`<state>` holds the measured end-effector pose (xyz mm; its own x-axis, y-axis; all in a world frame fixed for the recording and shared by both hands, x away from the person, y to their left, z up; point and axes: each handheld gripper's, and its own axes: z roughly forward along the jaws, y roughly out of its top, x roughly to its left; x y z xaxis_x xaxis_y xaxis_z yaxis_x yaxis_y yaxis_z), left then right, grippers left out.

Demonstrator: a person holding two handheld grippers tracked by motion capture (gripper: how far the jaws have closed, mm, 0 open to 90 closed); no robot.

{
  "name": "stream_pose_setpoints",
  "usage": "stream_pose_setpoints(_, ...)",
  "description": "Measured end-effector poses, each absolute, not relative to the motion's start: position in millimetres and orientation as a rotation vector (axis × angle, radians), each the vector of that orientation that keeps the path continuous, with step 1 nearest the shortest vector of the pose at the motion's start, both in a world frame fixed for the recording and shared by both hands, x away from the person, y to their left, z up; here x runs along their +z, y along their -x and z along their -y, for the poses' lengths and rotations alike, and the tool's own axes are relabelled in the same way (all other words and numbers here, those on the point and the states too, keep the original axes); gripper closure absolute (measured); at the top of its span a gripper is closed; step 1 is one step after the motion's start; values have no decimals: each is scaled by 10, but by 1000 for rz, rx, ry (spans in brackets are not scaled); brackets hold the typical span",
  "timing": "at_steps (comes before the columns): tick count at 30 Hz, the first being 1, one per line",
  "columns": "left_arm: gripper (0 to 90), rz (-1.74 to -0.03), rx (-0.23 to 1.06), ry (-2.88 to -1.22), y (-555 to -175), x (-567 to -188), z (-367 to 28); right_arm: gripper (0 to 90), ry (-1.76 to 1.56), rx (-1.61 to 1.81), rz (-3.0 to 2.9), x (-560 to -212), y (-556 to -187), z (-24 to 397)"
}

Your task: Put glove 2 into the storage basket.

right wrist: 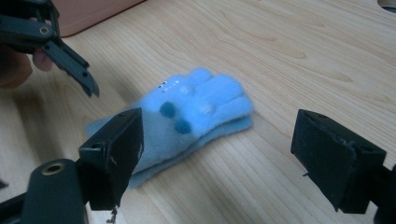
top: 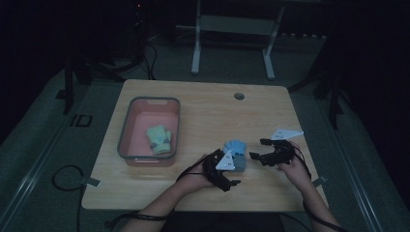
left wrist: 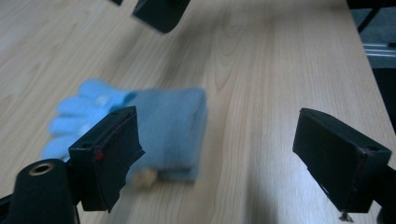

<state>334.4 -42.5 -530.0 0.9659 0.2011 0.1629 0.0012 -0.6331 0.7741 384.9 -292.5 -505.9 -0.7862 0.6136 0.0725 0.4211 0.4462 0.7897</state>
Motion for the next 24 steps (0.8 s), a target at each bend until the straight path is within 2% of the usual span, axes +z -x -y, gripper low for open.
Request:
stream_pose_setpoints(8,238,-105,304,-2273,-3460,-5296,562,166,-890,1255,-2461,-5050,-3837,2932)
stream_pose_setpoints(10,297,-90,320,-2279,-3470,-5307,581,161,-893,1256,-2457,-5057,-3834,2935)
stream_pose_setpoints(17,410,-30,351,-2340,-3493,-5382,639,161,-909,1263,-2471,-5088,-3833,2937)
stream_pose_setpoints(24,456,-9,363,-2356,-3501,-5385,621,162,-927,1259,-2483,-5104,-3840,2928)
